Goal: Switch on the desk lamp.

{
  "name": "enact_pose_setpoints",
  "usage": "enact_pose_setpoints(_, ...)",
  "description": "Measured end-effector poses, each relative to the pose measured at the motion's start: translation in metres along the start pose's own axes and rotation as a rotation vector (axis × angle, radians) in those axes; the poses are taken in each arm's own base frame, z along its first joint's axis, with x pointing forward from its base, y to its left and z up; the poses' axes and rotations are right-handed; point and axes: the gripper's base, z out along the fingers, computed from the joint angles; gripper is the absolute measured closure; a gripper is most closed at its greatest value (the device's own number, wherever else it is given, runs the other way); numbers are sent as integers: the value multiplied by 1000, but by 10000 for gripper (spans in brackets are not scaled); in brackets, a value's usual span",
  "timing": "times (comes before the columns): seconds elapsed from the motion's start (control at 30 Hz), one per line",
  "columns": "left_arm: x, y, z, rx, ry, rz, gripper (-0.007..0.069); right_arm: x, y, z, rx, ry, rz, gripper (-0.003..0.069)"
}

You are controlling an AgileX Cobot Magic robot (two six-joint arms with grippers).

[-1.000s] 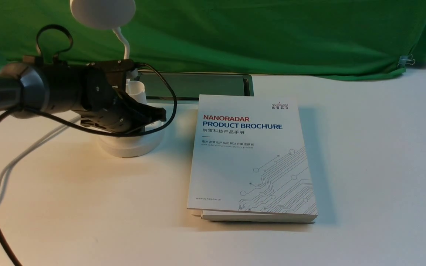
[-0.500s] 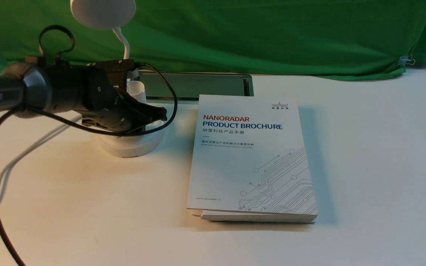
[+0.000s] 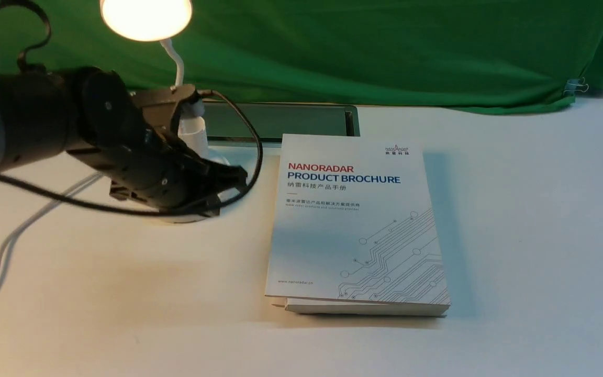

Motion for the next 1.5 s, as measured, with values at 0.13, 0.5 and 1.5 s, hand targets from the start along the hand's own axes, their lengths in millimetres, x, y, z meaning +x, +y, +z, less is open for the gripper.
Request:
enact_pose_setpoints(0.13, 24, -16, -43, 66, -118, 45, 603, 0, 0, 0, 0, 0, 0, 418)
enact_pose_setpoints(0.5, 91, -19, -214, 110, -911, 299, 603, 0, 0, 0, 0, 1, 0, 418)
enact_pose_setpoints(1.5, 190, 30, -187, -87, -1092, 458, 603, 0, 0, 0, 0, 0, 0, 418)
